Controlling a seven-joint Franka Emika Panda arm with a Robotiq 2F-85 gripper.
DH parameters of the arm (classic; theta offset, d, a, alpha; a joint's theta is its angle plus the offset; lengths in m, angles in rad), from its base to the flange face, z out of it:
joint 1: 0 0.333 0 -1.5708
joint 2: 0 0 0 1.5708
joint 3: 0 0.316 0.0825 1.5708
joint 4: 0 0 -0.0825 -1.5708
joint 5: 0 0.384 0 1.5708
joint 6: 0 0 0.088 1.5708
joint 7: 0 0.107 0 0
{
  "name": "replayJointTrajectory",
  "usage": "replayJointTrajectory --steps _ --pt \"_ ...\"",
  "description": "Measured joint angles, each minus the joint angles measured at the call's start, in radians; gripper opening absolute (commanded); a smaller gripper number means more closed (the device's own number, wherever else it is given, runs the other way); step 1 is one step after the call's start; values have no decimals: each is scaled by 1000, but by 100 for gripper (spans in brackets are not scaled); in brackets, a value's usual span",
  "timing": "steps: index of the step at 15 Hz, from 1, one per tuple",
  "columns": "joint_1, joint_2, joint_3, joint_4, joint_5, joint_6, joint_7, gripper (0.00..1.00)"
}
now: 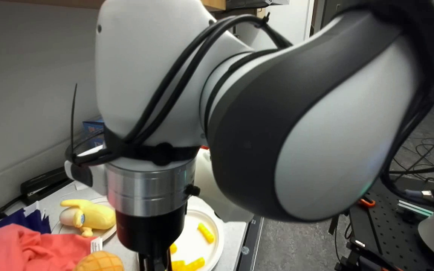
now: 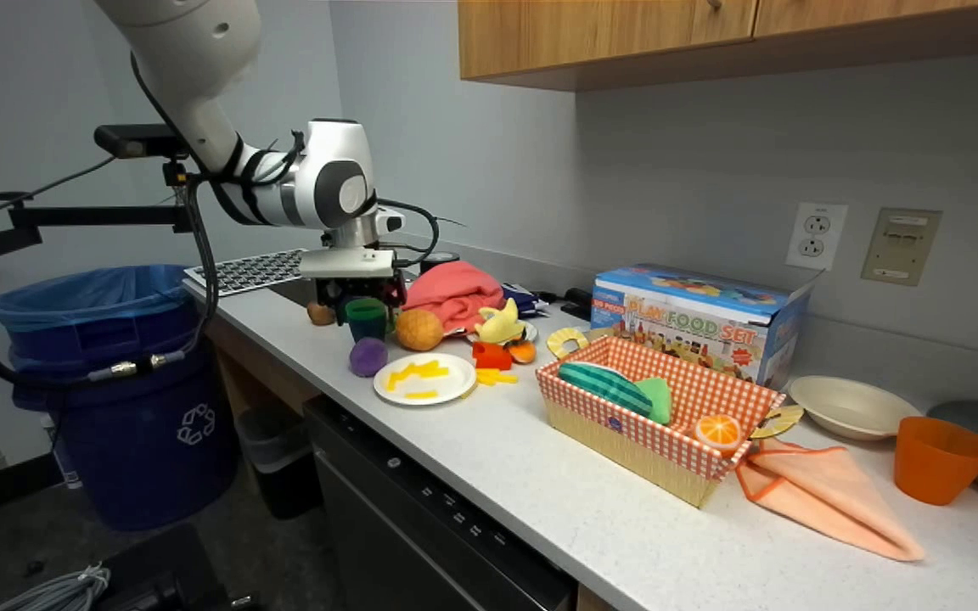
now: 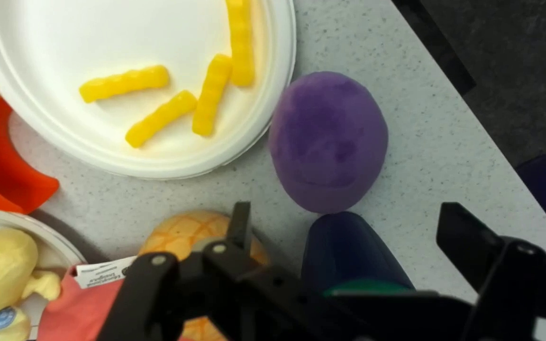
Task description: Put the purple, pineapple, and banana plushies in the box
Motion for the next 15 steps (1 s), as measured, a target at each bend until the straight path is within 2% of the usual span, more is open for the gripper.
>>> replayJointTrajectory --steps 5,6,7,10,15 --pt "0 64 -5 11 -42 25 1 100" --pt "0 77 -5 14 -44 27 1 84" --pt "0 89 -5 18 -44 28 1 74" --pt "0 120 -5 31 -44 28 1 49" --pt "1 128 -4 47 -43 28 9 15"
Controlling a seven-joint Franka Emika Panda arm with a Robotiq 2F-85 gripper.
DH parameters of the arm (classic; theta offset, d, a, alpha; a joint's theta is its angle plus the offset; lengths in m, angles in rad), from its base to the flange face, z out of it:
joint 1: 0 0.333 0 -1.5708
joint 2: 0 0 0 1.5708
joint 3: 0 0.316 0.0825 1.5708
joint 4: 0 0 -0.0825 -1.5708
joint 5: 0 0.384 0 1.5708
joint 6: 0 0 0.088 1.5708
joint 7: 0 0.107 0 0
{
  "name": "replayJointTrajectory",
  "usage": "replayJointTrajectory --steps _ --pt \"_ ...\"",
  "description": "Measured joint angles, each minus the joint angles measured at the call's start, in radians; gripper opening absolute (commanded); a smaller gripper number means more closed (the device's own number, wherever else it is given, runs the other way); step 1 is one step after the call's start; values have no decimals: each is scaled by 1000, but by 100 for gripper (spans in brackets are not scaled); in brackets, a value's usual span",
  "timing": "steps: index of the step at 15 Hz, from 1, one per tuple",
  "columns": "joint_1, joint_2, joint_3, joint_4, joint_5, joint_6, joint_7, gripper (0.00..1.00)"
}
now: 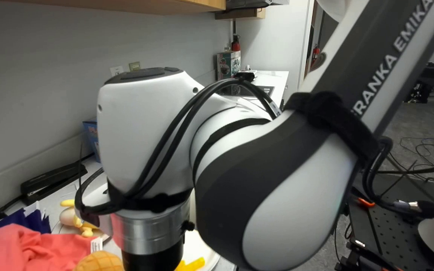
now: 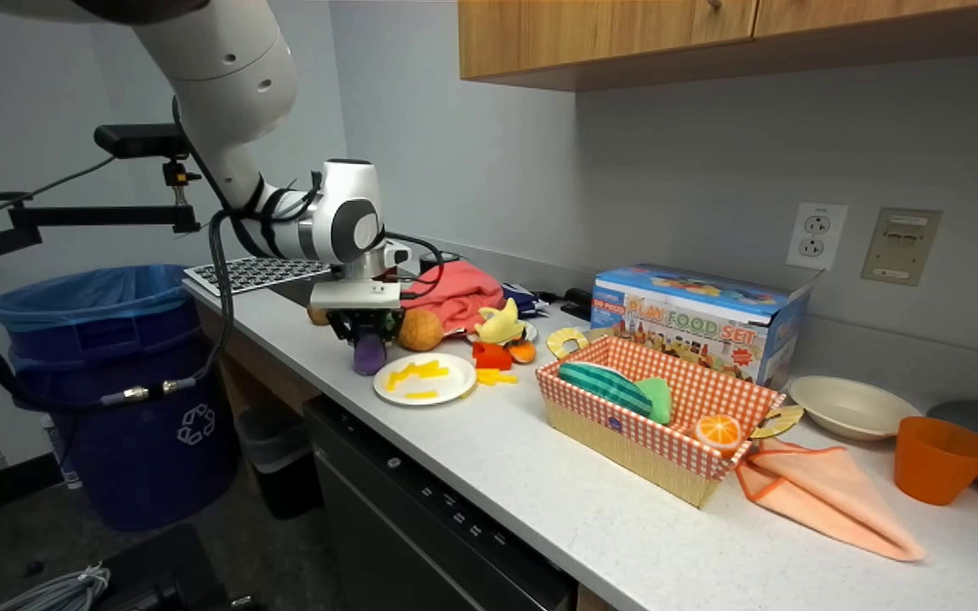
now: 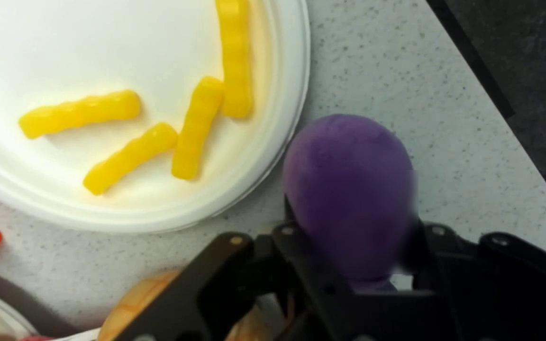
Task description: Put the purple, pineapple, and banana plushies in the box
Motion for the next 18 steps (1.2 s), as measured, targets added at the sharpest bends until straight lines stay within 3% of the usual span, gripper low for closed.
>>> replayJointTrajectory --steps 5,11,12,18 --pt "-3 -76 3 -22 10 0 14 3" --pt "-56 -278 -18 -190 34 20 17 6" --pt "-67 -311 -27 -227 45 33 18 22" --pt "-87 -427 -50 -343 63 69 46 22"
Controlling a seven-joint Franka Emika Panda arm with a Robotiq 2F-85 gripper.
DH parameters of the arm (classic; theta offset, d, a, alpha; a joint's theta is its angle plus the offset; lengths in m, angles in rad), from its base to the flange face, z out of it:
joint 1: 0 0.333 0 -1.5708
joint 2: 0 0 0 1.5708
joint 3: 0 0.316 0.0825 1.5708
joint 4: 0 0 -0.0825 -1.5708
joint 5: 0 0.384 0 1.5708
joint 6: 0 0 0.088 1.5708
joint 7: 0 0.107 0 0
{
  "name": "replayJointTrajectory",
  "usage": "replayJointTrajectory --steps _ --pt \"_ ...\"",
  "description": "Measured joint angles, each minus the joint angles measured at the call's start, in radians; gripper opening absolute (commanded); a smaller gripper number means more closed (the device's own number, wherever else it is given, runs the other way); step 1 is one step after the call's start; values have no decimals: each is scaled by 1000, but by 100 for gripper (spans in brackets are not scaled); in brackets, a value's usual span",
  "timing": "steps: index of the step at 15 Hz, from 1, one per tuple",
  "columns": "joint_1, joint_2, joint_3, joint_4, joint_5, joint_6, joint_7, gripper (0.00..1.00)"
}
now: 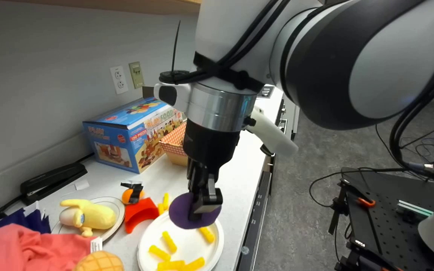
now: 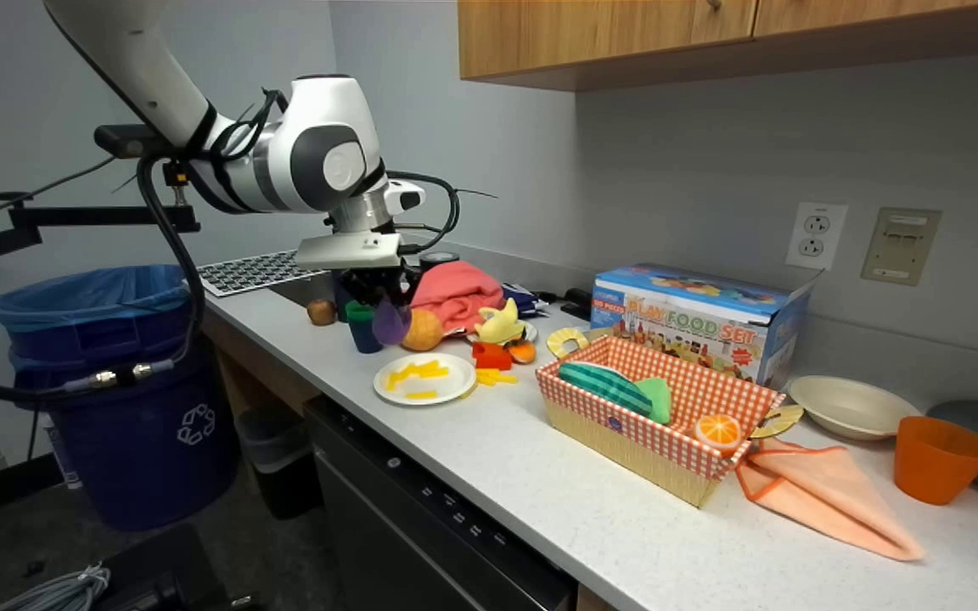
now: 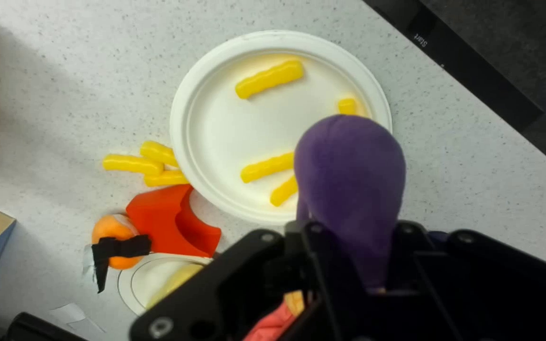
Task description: Put the purple, pineapple, and banana plushies in the box
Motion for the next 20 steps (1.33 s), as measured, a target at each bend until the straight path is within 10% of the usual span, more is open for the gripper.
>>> replayJointTrajectory --steps 2,14,20 --pt "0 -1 0 -3 0 1 1 6" --pt "-120 -19 -183 2 -8 11 96 6" --pt "-205 -34 -282 37 -258 70 384 6"
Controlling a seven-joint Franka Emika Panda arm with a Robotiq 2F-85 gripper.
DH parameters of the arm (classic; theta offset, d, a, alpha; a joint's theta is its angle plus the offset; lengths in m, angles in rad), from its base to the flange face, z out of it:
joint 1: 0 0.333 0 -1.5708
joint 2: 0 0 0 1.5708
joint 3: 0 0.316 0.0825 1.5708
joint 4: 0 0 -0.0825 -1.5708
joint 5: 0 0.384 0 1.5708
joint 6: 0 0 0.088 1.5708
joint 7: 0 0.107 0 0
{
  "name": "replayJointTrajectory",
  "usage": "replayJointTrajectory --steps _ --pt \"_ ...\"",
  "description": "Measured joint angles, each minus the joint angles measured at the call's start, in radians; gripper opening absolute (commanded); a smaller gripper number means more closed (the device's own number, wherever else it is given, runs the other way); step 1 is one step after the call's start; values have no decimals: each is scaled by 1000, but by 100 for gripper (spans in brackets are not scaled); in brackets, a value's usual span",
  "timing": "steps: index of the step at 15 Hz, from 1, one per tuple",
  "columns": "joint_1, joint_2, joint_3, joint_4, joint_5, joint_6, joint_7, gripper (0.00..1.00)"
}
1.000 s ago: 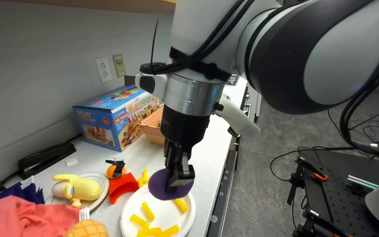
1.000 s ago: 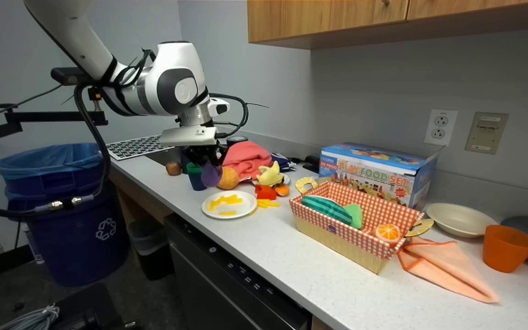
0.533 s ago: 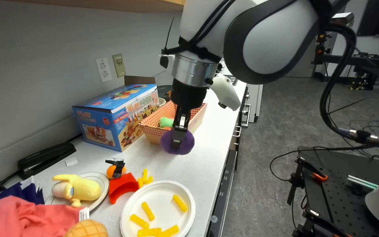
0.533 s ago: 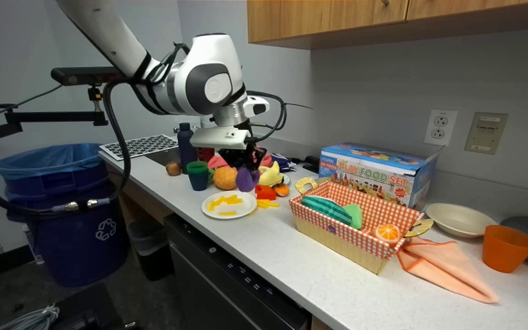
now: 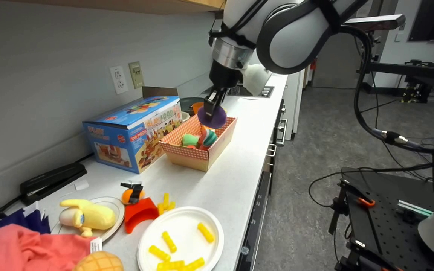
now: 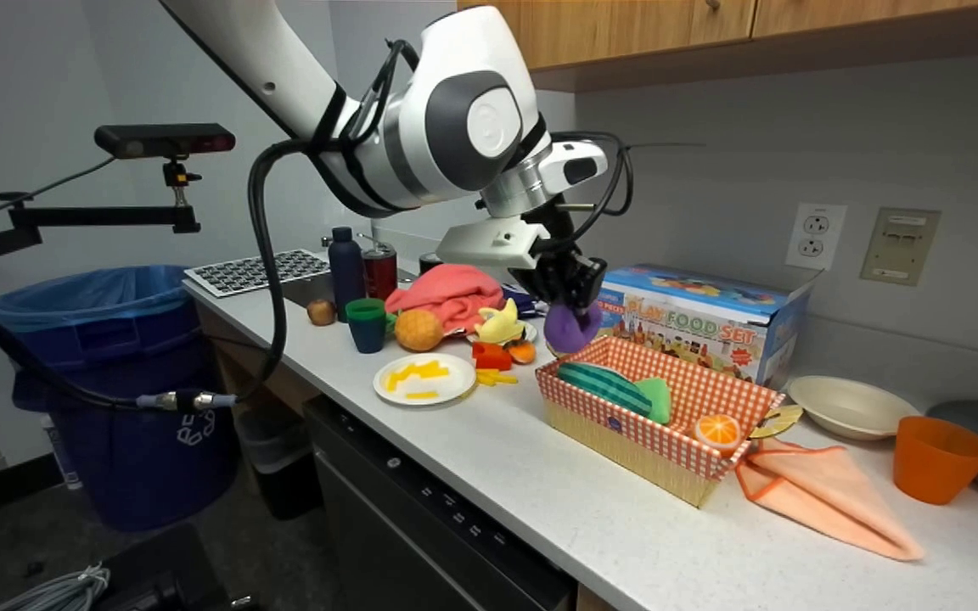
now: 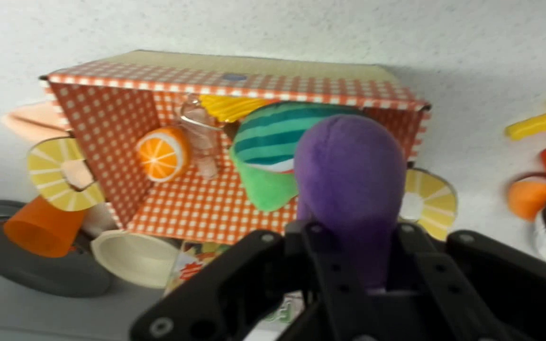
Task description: Put the purple, pineapple, and banana plushies in the box
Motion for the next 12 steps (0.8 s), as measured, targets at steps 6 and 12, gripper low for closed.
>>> replayJointTrajectory --steps 6,12 --pt "-23 41 -70 100 -354 10 446 6" --pt "-8 108 -70 154 -481 -34 700 77"
